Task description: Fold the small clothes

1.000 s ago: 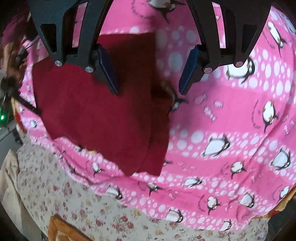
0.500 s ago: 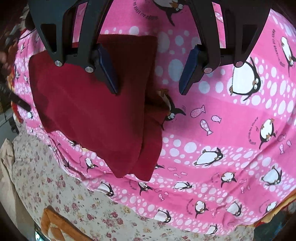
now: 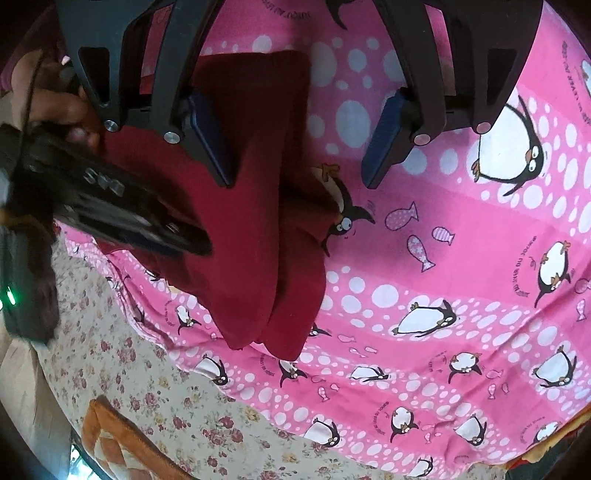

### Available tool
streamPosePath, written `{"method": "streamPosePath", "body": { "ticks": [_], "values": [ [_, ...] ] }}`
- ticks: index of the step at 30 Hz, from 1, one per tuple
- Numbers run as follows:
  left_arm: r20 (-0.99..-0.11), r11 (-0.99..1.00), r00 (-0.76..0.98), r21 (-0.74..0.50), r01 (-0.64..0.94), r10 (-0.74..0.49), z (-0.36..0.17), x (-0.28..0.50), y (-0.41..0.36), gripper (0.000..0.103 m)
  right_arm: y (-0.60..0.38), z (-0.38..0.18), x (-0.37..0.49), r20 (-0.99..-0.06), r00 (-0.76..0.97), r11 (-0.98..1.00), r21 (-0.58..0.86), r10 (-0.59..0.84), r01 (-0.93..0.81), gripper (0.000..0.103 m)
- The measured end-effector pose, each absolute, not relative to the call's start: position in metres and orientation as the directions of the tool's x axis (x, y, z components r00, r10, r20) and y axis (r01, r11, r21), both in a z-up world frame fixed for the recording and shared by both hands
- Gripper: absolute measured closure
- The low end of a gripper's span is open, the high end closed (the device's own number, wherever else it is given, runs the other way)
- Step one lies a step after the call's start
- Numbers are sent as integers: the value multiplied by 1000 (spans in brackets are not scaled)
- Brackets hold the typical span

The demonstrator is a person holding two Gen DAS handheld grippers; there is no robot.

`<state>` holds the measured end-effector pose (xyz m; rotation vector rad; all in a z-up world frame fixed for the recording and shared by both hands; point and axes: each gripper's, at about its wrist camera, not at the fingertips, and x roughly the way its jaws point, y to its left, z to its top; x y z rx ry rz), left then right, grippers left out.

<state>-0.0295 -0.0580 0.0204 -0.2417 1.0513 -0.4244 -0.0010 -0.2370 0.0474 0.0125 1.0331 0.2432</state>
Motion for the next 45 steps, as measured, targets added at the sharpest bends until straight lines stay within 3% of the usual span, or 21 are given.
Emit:
{"method": "streamPosePath", "body": {
  "ticks": [15,22,25,27,31,34,37,39,42,45],
  "values": [
    [-745,860,430,-447,247,-511,16,-22,-54,25,-188,31,80,-886,445,977,43,133,-207,56],
    [-725,833,412,-504,229,-552,16,-20,-46,25,-209,50,74,-876,432,976,176,214,-127,56],
    [-722,830,412,-511,225,-556,16,-21,-45,25,-209,56,69,-871,420,966,231,257,-112,48],
    [-722,832,415,-505,231,-554,16,-22,-46,25,-199,55,68,-873,413,966,223,258,-131,34],
    [-720,832,419,-502,236,-554,15,-22,-46,24,-171,41,76,-894,379,965,175,239,-196,33],
    [-716,831,424,-502,241,-555,14,-22,-46,24,-156,26,82,-912,385,972,49,137,-230,33],
    [-706,827,435,-505,245,-560,14,-20,-47,22,-160,28,81,-901,413,970,33,132,-239,48],
    [-704,832,447,-497,246,-552,15,-18,-50,21,-170,33,78,-891,412,965,96,192,-243,69],
    [-701,836,456,-485,258,-548,15,-15,-53,21,-186,45,72,-870,421,958,169,255,-232,79],
    [-695,834,463,-489,257,-550,15,-13,-53,21,-200,56,67,-851,439,953,211,289,-218,82]
  ]
}}
